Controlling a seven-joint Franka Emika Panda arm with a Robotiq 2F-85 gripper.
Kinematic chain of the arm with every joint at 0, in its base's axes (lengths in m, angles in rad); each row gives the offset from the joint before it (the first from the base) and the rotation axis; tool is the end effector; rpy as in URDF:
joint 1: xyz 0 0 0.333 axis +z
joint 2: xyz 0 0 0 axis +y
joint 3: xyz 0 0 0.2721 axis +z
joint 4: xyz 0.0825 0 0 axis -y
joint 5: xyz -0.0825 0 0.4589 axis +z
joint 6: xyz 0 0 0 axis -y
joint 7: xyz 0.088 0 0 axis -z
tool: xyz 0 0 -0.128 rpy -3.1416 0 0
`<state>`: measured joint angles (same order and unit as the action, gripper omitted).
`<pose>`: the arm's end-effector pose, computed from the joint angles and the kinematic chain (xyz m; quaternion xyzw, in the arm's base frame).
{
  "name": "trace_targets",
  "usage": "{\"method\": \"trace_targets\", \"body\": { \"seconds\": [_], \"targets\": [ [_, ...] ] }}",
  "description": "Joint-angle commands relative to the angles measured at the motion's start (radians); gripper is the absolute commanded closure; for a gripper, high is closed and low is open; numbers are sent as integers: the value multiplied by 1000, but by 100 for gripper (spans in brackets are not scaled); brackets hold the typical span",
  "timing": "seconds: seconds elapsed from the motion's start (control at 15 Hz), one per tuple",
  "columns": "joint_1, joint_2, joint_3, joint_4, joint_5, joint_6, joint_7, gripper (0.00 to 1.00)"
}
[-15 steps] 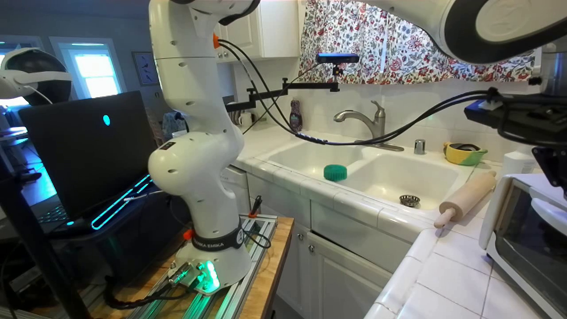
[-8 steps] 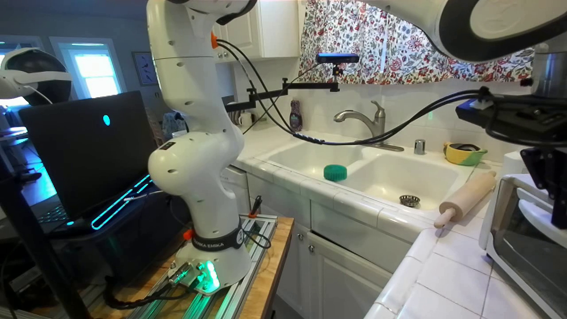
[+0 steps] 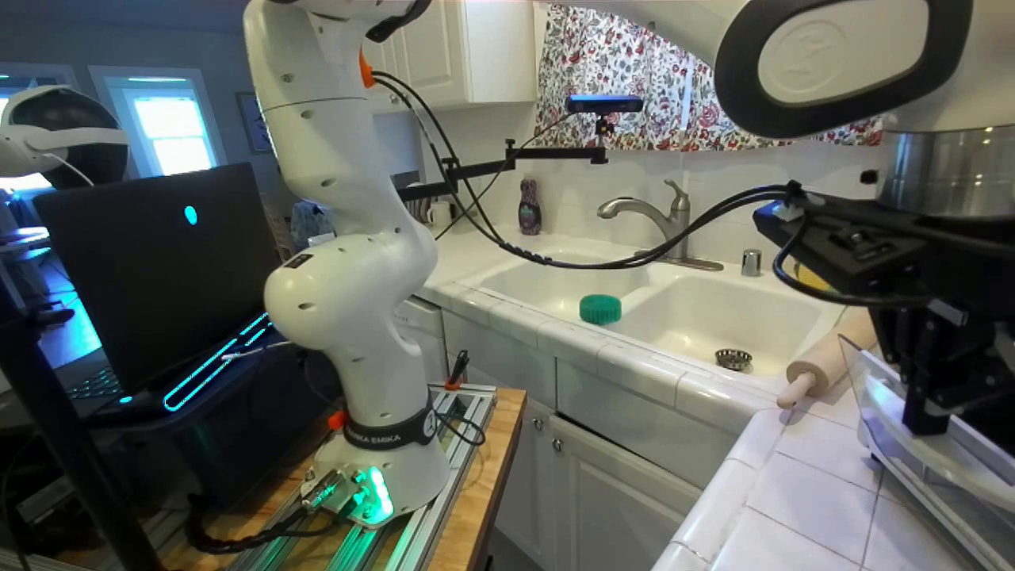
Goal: Open the door on the toaster oven.
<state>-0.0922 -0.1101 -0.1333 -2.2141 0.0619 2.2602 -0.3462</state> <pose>0.5817 -0.1303 0.3371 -0.9956 -0.0422 -0.0834 0.0095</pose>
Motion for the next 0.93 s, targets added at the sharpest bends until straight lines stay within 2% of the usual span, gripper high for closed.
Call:
{"method": "trace_targets", "body": {
  "seconds": [0.0, 0.53, 0.87],
  "targets": [
    [-12, -47, -20, -91, 16, 17, -9, 100],
    [-23, -24, -58, -168, 32, 41, -35, 100],
    [-25, -10, -59, -180, 29, 52, -32, 100]
  ]
}}
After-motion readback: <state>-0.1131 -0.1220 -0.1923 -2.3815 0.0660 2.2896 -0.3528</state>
